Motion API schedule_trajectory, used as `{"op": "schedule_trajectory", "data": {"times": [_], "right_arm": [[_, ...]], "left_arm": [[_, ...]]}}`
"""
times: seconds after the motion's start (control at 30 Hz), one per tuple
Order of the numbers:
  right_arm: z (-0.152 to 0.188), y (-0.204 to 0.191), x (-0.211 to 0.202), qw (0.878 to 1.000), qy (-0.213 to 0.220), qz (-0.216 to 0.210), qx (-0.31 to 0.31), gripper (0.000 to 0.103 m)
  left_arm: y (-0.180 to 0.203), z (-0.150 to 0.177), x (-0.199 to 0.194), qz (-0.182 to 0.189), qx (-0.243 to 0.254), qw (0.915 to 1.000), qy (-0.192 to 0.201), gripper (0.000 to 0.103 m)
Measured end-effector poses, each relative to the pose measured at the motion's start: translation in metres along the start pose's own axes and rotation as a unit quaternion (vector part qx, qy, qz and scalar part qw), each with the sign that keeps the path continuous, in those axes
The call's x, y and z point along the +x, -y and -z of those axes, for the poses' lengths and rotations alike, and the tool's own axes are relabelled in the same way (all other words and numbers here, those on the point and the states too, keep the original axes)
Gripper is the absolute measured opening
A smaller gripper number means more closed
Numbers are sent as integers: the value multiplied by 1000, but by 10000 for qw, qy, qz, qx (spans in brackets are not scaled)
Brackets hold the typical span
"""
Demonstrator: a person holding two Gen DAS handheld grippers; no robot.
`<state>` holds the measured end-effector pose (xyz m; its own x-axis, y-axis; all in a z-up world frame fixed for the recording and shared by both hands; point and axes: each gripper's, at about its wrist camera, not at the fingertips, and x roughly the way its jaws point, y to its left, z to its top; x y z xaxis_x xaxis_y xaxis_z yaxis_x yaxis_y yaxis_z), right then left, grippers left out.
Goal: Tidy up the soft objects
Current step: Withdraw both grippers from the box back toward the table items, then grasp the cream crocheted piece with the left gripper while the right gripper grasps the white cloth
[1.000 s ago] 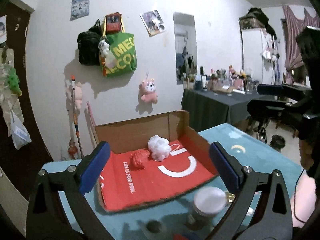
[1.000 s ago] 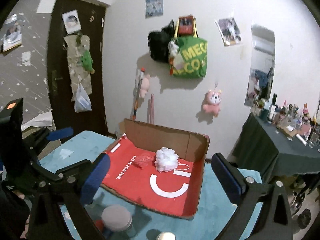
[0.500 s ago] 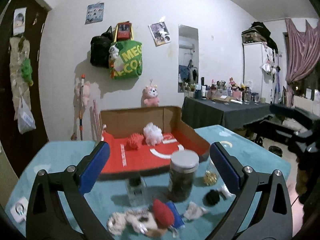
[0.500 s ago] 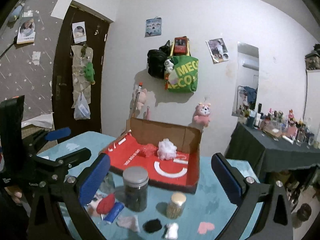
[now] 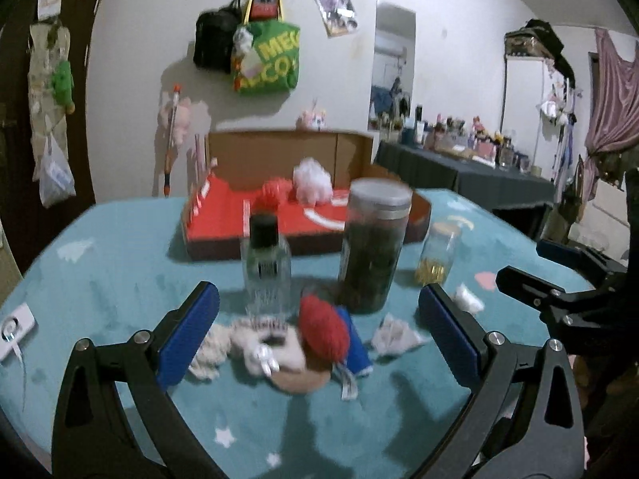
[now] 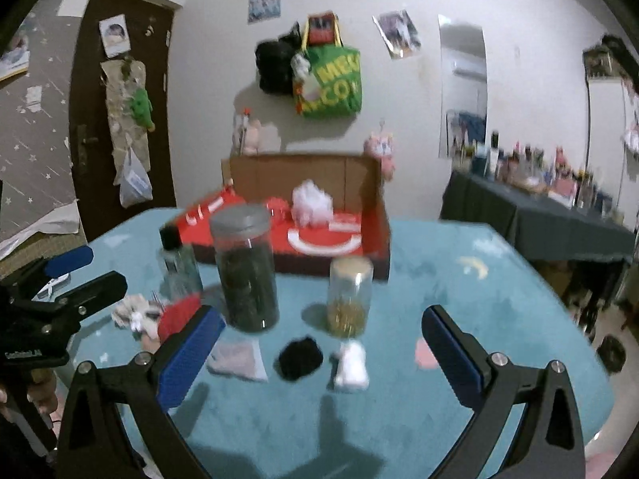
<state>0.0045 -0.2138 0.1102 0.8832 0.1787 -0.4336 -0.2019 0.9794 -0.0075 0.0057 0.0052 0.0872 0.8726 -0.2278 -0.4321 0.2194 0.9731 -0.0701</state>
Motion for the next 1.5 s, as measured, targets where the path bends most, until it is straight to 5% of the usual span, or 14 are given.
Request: {"op": "schedule_trajectory", "data": {"times": [0.3, 1.03, 1.33, 1.4, 1.47, 1.5], "right_arm": [[25, 12, 35, 9980, -510, -68, 380, 103], [40, 49, 68, 9928, -1068, 256, 475, 103], [47, 59, 78, 9902, -1286, 136, 536, 95], [47, 56, 80, 9901, -1320, 136, 456, 90], [46, 53, 83, 9901, -1345, 121, 379, 77], [46, 51, 84, 9900, -1367, 94, 336, 71]], "left_arm": [[-21, 22, 27, -109, -163, 9980, -601, 102], [-93, 12, 49, -717, -47, 9887, -1319, 102], [-110, 22, 63, -596, -6, 9848, -1631, 101], [-109, 24, 68, -528, 60, 9843, -1681, 95], [-106, 27, 76, -245, 119, 9827, -1834, 59], [-104, 29, 78, -107, 121, 9823, -1866, 53]]}}
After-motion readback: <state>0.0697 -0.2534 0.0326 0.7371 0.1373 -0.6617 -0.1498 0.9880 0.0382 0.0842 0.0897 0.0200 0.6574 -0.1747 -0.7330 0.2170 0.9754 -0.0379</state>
